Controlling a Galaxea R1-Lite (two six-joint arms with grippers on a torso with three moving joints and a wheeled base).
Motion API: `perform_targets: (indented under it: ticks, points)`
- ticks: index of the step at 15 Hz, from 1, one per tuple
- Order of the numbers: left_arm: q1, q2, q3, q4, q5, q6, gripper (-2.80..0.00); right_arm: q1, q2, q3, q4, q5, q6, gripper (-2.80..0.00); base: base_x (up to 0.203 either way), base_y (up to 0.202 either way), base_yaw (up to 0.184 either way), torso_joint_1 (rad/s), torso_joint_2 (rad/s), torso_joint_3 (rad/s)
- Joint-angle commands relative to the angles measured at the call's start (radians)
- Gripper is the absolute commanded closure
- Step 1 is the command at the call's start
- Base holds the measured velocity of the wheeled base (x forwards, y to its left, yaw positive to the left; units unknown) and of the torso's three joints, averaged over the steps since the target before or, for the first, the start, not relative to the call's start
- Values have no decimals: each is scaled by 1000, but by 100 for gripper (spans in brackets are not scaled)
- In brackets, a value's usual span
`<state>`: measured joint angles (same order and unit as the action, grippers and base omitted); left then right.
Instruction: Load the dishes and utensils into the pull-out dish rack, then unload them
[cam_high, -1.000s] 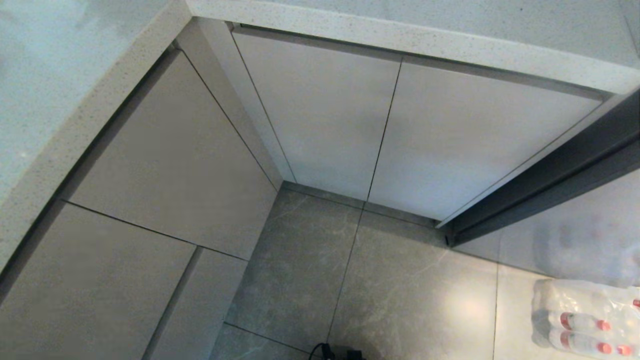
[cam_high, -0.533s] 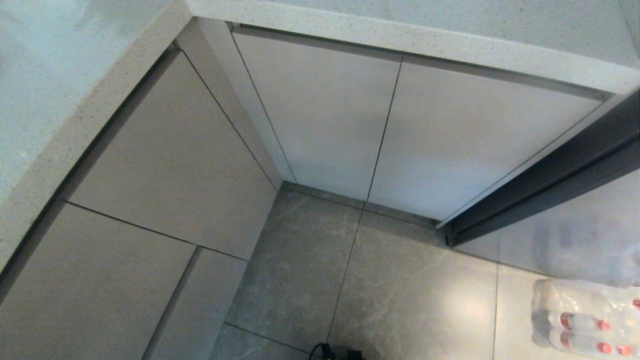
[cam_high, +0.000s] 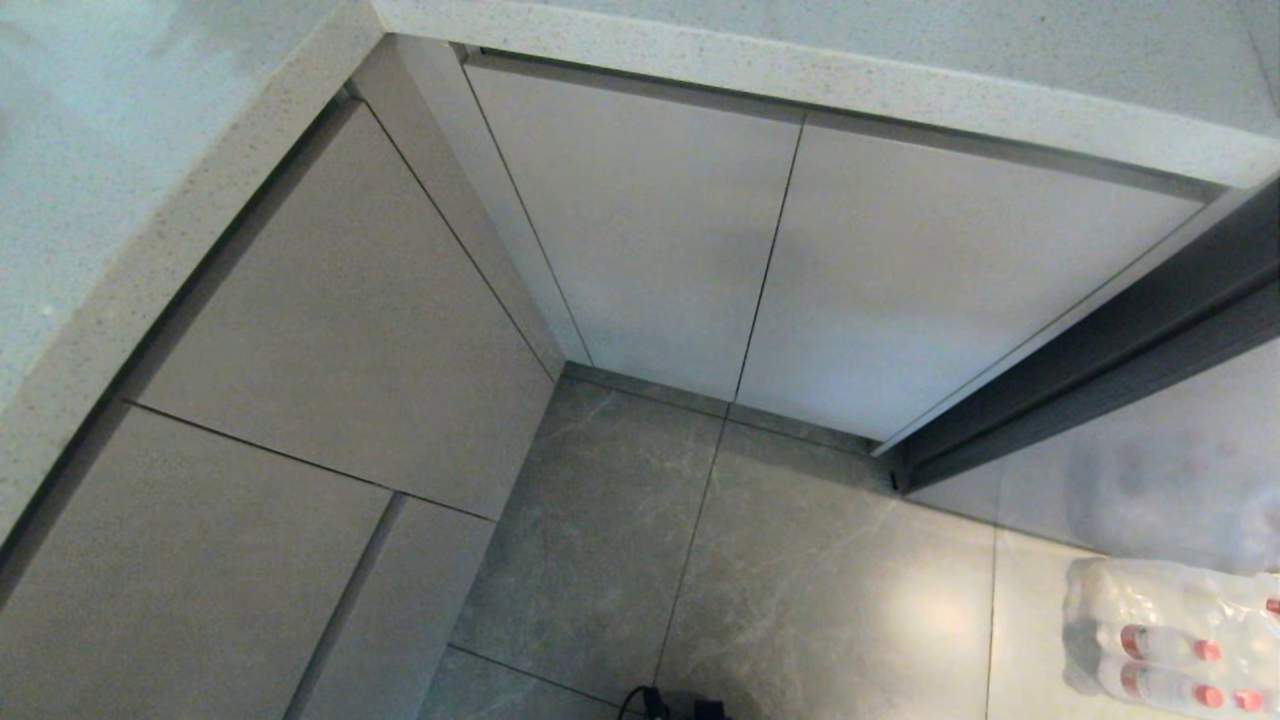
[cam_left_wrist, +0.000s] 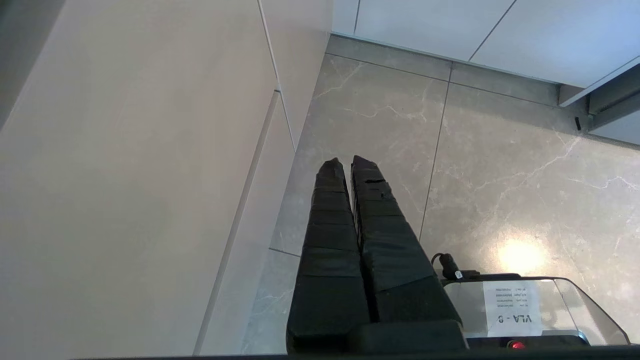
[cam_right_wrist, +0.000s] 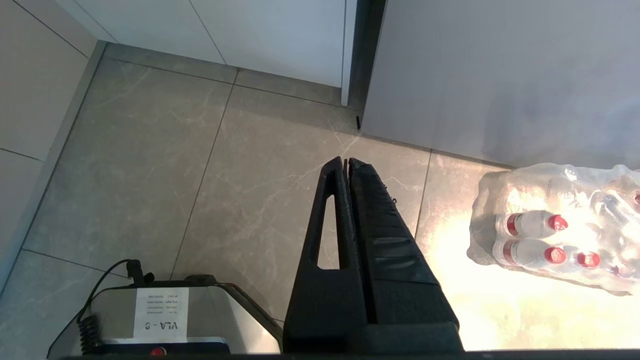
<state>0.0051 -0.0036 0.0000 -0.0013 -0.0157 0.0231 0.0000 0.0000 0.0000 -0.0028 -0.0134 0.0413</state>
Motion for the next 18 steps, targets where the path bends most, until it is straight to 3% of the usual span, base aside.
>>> perform_targets:
  ticks: [1,18]
  points:
    - [-1,2,0,0,0,1,0,0,1,0,0,0,0,0,0,0,0,0,0,0]
    - [-1,2,0,-2,-1,4,0,0,2,0,0,0,0,0,0,0,0,2,2,177]
